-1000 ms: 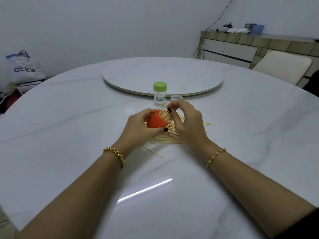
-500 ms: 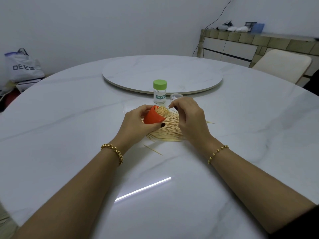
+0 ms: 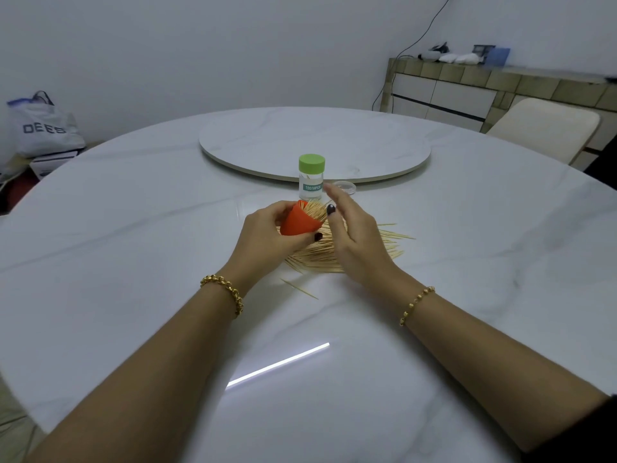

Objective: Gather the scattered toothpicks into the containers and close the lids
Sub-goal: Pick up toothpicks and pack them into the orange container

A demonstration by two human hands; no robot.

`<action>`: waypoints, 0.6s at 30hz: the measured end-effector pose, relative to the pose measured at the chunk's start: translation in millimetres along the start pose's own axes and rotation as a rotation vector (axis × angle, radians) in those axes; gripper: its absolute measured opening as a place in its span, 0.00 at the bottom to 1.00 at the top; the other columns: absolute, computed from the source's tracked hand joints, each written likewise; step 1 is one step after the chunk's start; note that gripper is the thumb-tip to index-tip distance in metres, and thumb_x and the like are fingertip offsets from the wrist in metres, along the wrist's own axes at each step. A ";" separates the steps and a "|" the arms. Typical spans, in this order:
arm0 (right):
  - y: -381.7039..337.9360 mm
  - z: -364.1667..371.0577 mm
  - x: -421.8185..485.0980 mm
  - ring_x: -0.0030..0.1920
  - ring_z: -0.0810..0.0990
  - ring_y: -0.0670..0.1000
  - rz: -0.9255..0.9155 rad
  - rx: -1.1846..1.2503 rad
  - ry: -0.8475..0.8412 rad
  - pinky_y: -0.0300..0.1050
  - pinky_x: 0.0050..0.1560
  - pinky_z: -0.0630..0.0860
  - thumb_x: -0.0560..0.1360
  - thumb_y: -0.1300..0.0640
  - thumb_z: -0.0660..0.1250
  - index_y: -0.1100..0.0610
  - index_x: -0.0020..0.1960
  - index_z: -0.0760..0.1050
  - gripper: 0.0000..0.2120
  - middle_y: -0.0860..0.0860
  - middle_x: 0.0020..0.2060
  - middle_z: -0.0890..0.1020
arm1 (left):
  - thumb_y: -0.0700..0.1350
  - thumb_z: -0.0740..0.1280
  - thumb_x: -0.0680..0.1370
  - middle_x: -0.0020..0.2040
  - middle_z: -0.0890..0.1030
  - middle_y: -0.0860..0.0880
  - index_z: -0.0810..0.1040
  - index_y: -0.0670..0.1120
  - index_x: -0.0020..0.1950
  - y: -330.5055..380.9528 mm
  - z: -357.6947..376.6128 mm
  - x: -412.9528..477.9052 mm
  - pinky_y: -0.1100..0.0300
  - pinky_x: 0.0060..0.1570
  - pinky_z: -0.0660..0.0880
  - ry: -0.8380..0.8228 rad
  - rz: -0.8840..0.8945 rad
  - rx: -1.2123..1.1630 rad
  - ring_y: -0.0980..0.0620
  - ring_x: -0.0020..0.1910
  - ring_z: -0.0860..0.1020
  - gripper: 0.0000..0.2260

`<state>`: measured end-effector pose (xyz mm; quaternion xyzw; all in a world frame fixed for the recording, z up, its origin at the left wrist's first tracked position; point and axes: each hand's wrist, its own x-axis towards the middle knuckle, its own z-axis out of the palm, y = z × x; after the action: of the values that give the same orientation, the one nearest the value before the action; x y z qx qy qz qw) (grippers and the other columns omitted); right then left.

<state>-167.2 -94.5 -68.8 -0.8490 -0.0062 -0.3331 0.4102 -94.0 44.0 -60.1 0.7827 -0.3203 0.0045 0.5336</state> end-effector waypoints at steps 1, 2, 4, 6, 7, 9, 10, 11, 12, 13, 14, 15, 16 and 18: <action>-0.8 2.8 -2.0 0.61 0.73 0.42 0.017 0.003 -0.053 0.31 0.60 0.67 0.78 0.55 0.52 0.57 0.73 0.64 0.24 0.49 0.62 0.76 | 0.45 0.77 0.67 0.48 0.82 0.56 0.80 0.49 0.59 0.8 -0.1 -0.5 0.76 0.44 0.73 -0.006 -0.001 0.001 0.63 0.49 0.78 0.21; -1.6 5.2 -4.0 0.61 0.73 0.43 0.020 -0.003 -0.098 0.32 0.61 0.67 0.78 0.54 0.52 0.56 0.73 0.63 0.24 0.49 0.62 0.75 | 0.45 0.77 0.68 0.47 0.82 0.56 0.80 0.50 0.58 1.5 0.0 -1.3 0.76 0.43 0.73 -0.017 -0.001 0.010 0.64 0.48 0.78 0.19; -2.8 7.2 -6.6 0.65 0.71 0.44 -0.012 -0.033 -0.160 0.34 0.64 0.65 0.78 0.54 0.51 0.57 0.75 0.62 0.25 0.50 0.67 0.73 | 0.46 0.76 0.69 0.47 0.83 0.55 0.81 0.50 0.57 1.6 0.4 -2.3 0.73 0.45 0.74 -0.046 0.005 0.046 0.63 0.47 0.79 0.17; -4.6 5.4 -7.7 0.68 0.68 0.46 -0.078 -0.059 -0.195 0.40 0.68 0.64 0.79 0.54 0.51 0.56 0.75 0.61 0.25 0.50 0.70 0.70 | 0.47 0.75 0.70 0.48 0.83 0.54 0.81 0.50 0.57 1.4 0.7 -2.6 0.70 0.46 0.75 -0.064 0.006 0.061 0.61 0.48 0.79 0.16; -5.6 4.4 -7.8 0.68 0.68 0.47 -0.103 -0.073 -0.205 0.44 0.69 0.65 0.79 0.54 0.52 0.55 0.75 0.60 0.25 0.50 0.70 0.69 | 0.47 0.74 0.70 0.48 0.83 0.54 0.80 0.50 0.57 1.3 0.3 -2.5 0.70 0.46 0.76 -0.066 0.004 0.059 0.60 0.48 0.79 0.16; -4.2 2.5 -6.2 0.69 0.67 0.46 -0.124 -0.136 -0.212 0.53 0.71 0.62 0.79 0.53 0.51 0.54 0.75 0.59 0.24 0.49 0.71 0.68 | 0.46 0.75 0.70 0.48 0.82 0.54 0.79 0.49 0.58 0.9 0.4 -1.5 0.72 0.45 0.75 -0.064 -0.002 0.052 0.61 0.48 0.79 0.17; -1.8 1.6 -4.6 0.71 0.64 0.44 -0.124 -0.186 -0.211 0.56 0.72 0.59 0.79 0.51 0.50 0.54 0.75 0.60 0.25 0.48 0.72 0.67 | 0.46 0.75 0.70 0.49 0.81 0.55 0.79 0.49 0.58 0.4 0.6 -1.0 0.73 0.45 0.75 -0.061 -0.005 0.048 0.61 0.48 0.78 0.18; 0.8 0.0 -3.3 0.73 0.61 0.43 -0.114 -0.226 -0.210 0.56 0.73 0.57 0.79 0.49 0.48 0.53 0.75 0.61 0.26 0.47 0.73 0.66 | 0.46 0.76 0.69 0.49 0.81 0.55 0.78 0.49 0.58 -0.3 1.1 -0.7 0.74 0.45 0.74 -0.058 -0.008 0.040 0.62 0.48 0.78 0.19; 4.1 -1.9 -2.1 0.74 0.58 0.43 -0.097 -0.241 -0.205 0.55 0.74 0.55 0.78 0.48 0.47 0.53 0.74 0.62 0.26 0.47 0.73 0.65 | 0.45 0.77 0.68 0.50 0.81 0.55 0.78 0.49 0.58 -1.3 1.6 -0.8 0.76 0.45 0.73 -0.057 -0.013 0.029 0.62 0.49 0.78 0.19; 7.1 -4.6 -1.0 0.74 0.58 0.42 -0.075 -0.222 -0.196 0.52 0.75 0.55 0.79 0.49 0.48 0.53 0.74 0.64 0.25 0.47 0.73 0.66 | 0.45 0.77 0.68 0.50 0.81 0.55 0.78 0.49 0.58 -2.5 2.2 -0.6 0.77 0.44 0.72 -0.057 -0.019 0.017 0.62 0.50 0.78 0.20; 9.7 -7.8 -0.1 0.73 0.60 0.42 -0.046 -0.179 -0.178 0.47 0.74 0.56 0.79 0.51 0.49 0.54 0.73 0.65 0.23 0.48 0.72 0.68 | 0.46 0.78 0.67 0.51 0.81 0.55 0.78 0.49 0.59 -3.9 2.3 -0.3 0.77 0.44 0.72 -0.058 -0.026 0.005 0.62 0.51 0.78 0.21; 11.6 -11.6 0.8 0.72 0.63 0.43 -0.013 -0.134 -0.152 0.42 0.72 0.59 0.80 0.53 0.51 0.54 0.72 0.67 0.22 0.48 0.70 0.70 | 0.46 0.78 0.67 0.52 0.80 0.54 0.77 0.49 0.59 -5.3 2.3 -0.3 0.78 0.44 0.72 -0.056 -0.035 -0.006 0.61 0.51 0.77 0.23; 13.0 -15.6 1.9 0.70 0.66 0.44 0.021 -0.111 -0.121 0.37 0.69 0.61 0.80 0.54 0.53 0.55 0.71 0.69 0.20 0.49 0.68 0.72 | 0.47 0.79 0.67 0.53 0.80 0.54 0.77 0.49 0.60 -6.2 1.8 -0.2 0.78 0.43 0.71 -0.054 -0.045 -0.012 0.61 0.52 0.77 0.24; 17.6 -24.1 5.3 0.66 0.72 0.47 0.081 -0.167 -0.073 0.32 0.62 0.64 0.81 0.57 0.57 0.56 0.68 0.72 0.17 0.51 0.65 0.76 | 0.47 0.79 0.66 0.54 0.79 0.55 0.76 0.50 0.61 -7.1 0.5 0.1 0.79 0.42 0.71 -0.049 -0.061 -0.014 0.61 0.52 0.76 0.25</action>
<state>-171.7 -124.5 -67.3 -0.8914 0.0408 -0.2844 0.3506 -90.5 45.2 -66.2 0.7883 -0.3093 -0.0331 0.5309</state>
